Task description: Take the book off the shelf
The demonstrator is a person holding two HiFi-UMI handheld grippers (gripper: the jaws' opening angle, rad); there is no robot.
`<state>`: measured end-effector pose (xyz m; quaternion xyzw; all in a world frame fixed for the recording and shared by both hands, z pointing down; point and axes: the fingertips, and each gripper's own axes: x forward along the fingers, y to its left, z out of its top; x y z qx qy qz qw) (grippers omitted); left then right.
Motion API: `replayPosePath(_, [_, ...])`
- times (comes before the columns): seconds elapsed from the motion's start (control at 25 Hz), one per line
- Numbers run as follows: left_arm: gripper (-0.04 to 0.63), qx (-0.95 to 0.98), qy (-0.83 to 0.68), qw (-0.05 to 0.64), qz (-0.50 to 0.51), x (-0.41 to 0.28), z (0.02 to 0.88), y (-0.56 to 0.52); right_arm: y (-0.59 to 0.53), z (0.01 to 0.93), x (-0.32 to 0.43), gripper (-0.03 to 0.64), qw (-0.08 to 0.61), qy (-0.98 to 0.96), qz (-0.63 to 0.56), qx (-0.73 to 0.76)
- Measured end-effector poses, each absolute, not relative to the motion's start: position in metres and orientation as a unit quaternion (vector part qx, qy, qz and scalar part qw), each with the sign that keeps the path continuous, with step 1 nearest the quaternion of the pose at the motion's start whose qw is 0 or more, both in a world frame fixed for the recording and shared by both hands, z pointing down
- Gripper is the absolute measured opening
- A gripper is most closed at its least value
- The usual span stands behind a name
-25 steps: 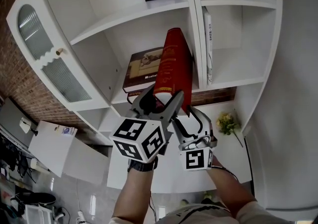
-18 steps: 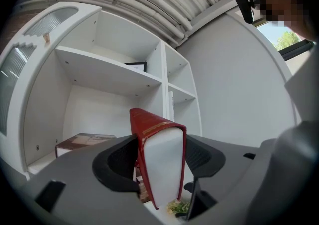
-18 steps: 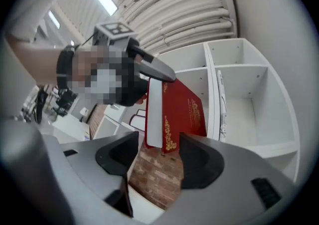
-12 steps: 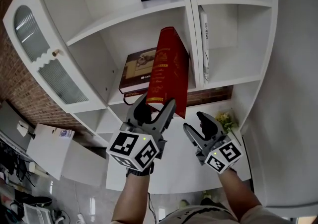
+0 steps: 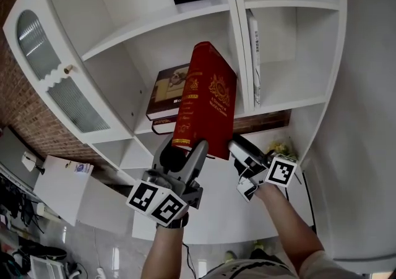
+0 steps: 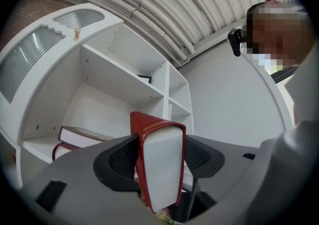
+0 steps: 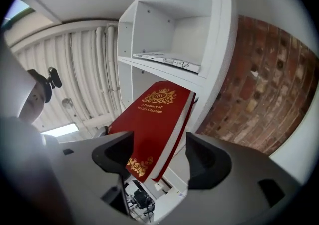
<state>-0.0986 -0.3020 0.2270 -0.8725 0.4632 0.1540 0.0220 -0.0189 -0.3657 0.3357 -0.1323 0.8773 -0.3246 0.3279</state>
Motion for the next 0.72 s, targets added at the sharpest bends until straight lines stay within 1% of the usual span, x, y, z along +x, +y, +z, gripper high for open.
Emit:
replayPosePath(0.32, [0.279,-0.875,0.448,0.028,0.179,-0.104,0.235,-0.279,-0.364,0.340,-0.027,0.310,0.334,0.872,-0.343,-0.099])
replayPosePath(0.72, [0.273,-0.870,0.438,0.012,0.227,-0.116,0.243,-0.246,-0.349,0.333,-0.039,0.310,0.342,0.869,-0.354,-0.050])
